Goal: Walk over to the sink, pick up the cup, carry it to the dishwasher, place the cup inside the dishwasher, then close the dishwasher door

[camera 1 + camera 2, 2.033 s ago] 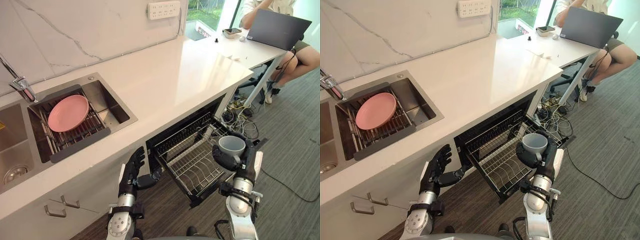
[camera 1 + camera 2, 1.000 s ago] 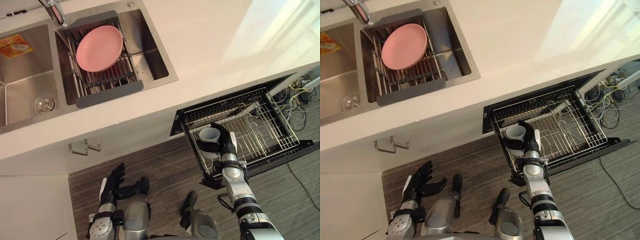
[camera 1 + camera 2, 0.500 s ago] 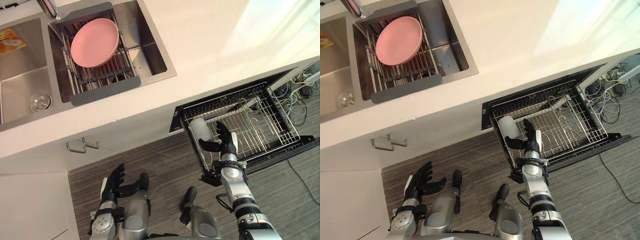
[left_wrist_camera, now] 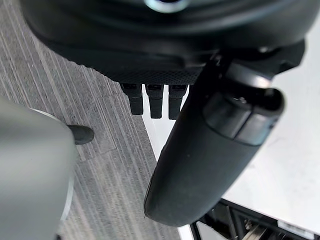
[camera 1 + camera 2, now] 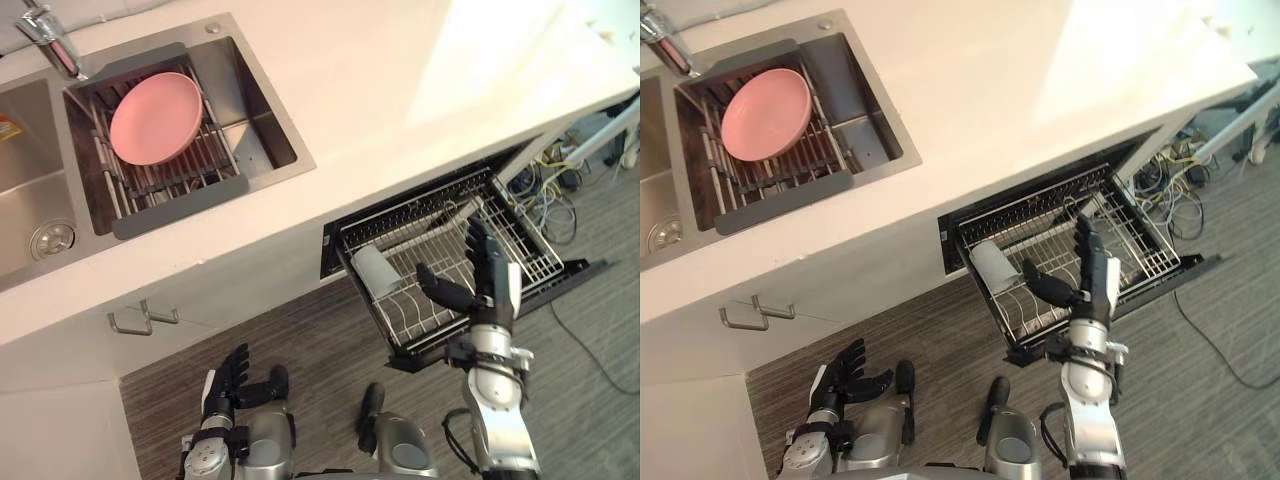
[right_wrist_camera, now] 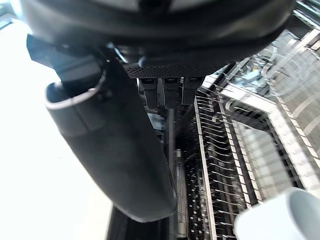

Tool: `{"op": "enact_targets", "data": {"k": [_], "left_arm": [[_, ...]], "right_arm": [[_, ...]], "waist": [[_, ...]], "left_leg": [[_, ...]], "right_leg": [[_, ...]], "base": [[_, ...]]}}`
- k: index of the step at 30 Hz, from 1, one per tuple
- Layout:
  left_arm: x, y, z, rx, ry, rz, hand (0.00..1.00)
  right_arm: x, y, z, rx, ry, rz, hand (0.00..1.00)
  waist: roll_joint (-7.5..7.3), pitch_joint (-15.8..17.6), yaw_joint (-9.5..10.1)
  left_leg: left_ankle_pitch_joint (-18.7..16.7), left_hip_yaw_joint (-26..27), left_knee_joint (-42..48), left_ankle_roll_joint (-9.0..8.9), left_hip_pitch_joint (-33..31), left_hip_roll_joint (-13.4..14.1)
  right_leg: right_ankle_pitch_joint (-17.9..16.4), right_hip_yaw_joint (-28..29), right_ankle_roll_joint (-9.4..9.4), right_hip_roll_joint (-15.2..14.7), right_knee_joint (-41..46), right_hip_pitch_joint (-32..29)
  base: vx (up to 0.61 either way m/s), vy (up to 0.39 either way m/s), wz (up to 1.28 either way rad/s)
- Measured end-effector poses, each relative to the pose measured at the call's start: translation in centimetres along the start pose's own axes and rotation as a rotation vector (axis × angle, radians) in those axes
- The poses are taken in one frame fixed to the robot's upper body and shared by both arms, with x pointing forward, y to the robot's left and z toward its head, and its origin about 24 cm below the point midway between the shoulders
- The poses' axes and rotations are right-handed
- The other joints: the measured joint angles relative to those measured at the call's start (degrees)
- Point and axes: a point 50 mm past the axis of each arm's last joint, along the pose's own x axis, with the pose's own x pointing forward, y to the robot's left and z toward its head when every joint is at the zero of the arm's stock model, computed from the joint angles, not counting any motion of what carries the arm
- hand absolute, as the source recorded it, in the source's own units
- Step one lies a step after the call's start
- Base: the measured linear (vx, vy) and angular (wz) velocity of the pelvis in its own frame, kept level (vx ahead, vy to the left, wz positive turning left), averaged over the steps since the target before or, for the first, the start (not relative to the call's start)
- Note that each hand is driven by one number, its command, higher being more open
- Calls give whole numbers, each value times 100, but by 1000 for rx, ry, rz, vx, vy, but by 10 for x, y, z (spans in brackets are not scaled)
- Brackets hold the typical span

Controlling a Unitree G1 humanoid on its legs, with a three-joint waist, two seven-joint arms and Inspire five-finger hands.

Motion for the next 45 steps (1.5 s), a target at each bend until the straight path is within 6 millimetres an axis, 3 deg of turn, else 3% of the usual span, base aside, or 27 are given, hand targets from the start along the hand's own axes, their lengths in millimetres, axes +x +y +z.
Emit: {"op": "enact_targets", "data": {"k": [2, 3, 5, 6, 7, 9, 15, 18, 19, 21, 22, 23, 25, 27, 28, 29, 30, 32, 35, 37, 38, 39, 40, 41, 45], "left_arm": [[1, 0, 0, 0, 0, -1, 90], [3, -1, -1, -1, 8, -1, 90], [3, -2, -1, -9, 12, -1, 90], [3, 0, -3, -8, 21, 7, 90], [2, 0, -8, -6, 44, 14, 90], [0, -1, -18, -5, 83, 21, 90], [-2, 3, -26, 18, 123, 29, 90], [0, 2, -24, 18, 115, 26, 90], [-1, 3, -25, 22, 117, 26, 90], [1, 4, -22, 45, 109, 20, 90], [2, 3, -21, 55, 105, 11, 90], [2, 2, -21, 56, 105, 8, 90], [0, 1, -24, 67, 113, -2, 90], [-3, 3, -27, 73, 125, -2, 90], [-3, 2, -27, 78, 124, -6, 90], [-3, 3, -27, 91, 125, -14, 90], [-2, 2, -29, 93, 134, -23, 90], [-3, -2, -29, 89, 133, -33, 90], [-1, -6, -27, 112, 124, -61, 90], [-3, -9, -29, 122, 130, -76, 90], [-2, -10, -28, 127, 127, -85, 90], [-1, -12, -26, 129, 119, -95, 90], [-1, -14, -26, 129, 117, -99, 90], [0, -14, -26, 140, 121, -101, 90], [-2, -12, -29, 168, 127, -108, 90]], "right_arm": [[1, -2, 8, 15, -32, -16, 90], [2, -2, 17, 32, -76, -19, 90], [4, -1, 31, 55, -144, -23, 90], [5, 1, 39, 73, -190, -21, 90], [5, -1, 49, 81, -237, -20, 90], [8, -3, 61, 84, -311, -15, 90], [18, 4, 74, 98, -378, 18, 90], [31, 12, 78, 97, -399, 37, 90], [33, 17, 75, 93, -389, 55, 90], [38, 27, 71, 68, -373, 110, 90], [41, 31, 65, 19, -349, 144, 90], [42, 31, 63, 11, -343, 149, 90], [44, 35, 57, -16, -318, 181, 90], [45, 37, 55, -57, -323, 225, 90], [45, 36, 56, -72, -328, 228, 90], [46, 34, 56, -98, -334, 233, 90], [47, 30, 54, -127, -329, 239, 90], [47, 29, 54, -146, -330, 241, 90], [43, 20, 44, -206, -287, 216, 90], [42, 20, 43, -234, -286, 214, 90], [43, 20, 46, -235, -302, 205, 90], [46, 18, 48, -243, -314, 188, 90], [46, 15, 48, -258, -315, 180, 90], [45, 13, 43, -277, -289, 170, 90], [45, 15, 45, -316, -309, 175, 90]], "waist": [[-15, -73, 21], [-8, -138, 33], [39, -221, 8], [23, -288, 91], [62, -353, 82], [124, -427, -28], [66, -571, 25], [-2, -563, 42], [-42, -599, 65], [-113, -653, -2], [-145, -657, -63], [-150, -658, -65], [-148, -657, -51], [-138, -681, -67], [-152, -701, -77], [-203, -737, -146], [-116, -814, -230], [42, -926, -147], [54, -926, -145], [36, -927, -131], [0, -919, -89], [75, -956, -65], [136, -974, -69], [72, -977, 2], [68, -987, -37]], "left_leg": [[63, -223, -37, -42, 25, -19], [184, -4, -45, -14, -23, -37], [236, 940, -25, 246, -111, 41], [-12, 1705, 93, 398, -143, 199], [-134, 2518, 324, 369, -150, 467], [-144, 3243, 652, 350, -178, 740], [-358, 2824, 997, 480, -511, 496], [-830, 2721, 1808, 582, -695, 432], [-1047, 2720, 1982, 569, -691, 399], [-1260, 2640, 2056, 707, -660, 246], [-1261, 2500, 1856, 728, -516, 157], [-1257, 2457, 1806, 727, -482, 135], [-1223, 2359, 1466, 705, -152, 38], [-1173, 2183, 1081, 638, 176, -114], [-1141, 2110, 1052, 585, 191, -161], [-1194, 1912, 1122, 573, 165, -271], [-1303, 1660, 1342, 549, 57, -256], [-1457, 1585, 1597, 497, -116, -70], [-1472, 1889, 2159, 512, -221, 204], [-1471, 2013, 2672, 513, -232, 319], [-1651, 1996, 3028, 422, -537, 374], [-1447, 1903, 1944, 364, -506, 268], [-969, 1853, 1536, 443, -507, 276], [-811, 1896, 1458, 499, -357, 209], [-829, 2017, 1159, 530, 1, 132]], "right_leg": [[-95, -158, -23, 19, -43, 211], [-155, -330, -35, -12, -51, 308], [-180, -520, -49, -66, -58, 397], [-174, -605, -43, -71, -69, 416], [-175, -763, -28, -60, -141, 521], [-174, -1026, -10, -98, -162, 647], [-237, -1266, 87, -264, -205, 750], [-751, -1306, 247, -748, 649, 641], [-876, -1238, 157, -880, 964, 605], [-740, -510, -197, -1217, 2182, 66], [-772, 175, -308, -1185, 2880, -432], [-824, 270, -279, -1125, 2902, -479], [-953, 626, -283, -745, 2629, -663], [-903, 807, -226, -243, 1752, -906], [-821, 869, -226, -147, 1474, -953], [-355, 1033, -297, -22, 1070, -1026], [-187, 1035, -135, 27, 1036, -944], [-176, 833, -140, 176, 821, -814], [-149, 392, -170, 307, 303, -193], [-135, 404, -191, 344, 26, 198], [-136, 492, -191, 315, -77, 309], [-137, 517, -190, 311, -77, 295], [-144, 516, -178, 350, -78, 311], [-97, 595, -147, 289, -66, 337], [-66, 736, -131, 258, 63, 389]], "base": [[49, -36, 93], [-11, -13, 101], [-56, 24, 74], [-30, 6, 61], [7, -3, 72], [24, 38, 74], [-7, 87, 44], [15, 151, 29], [74, 141, 5], [114, 189, 25], [117, 166, 38], [144, 107, 45], [180, 61, 34], [204, 43, 48], [274, -9, 75], [367, -55, 103], [395, -67, 92], [370, -72, 51], [311, -73, 61], [259, -29, 30], [214, 39, -5], [198, 62, -9], [227, 107, -22], [148, 83, -17], [153, 38, -16]]}}
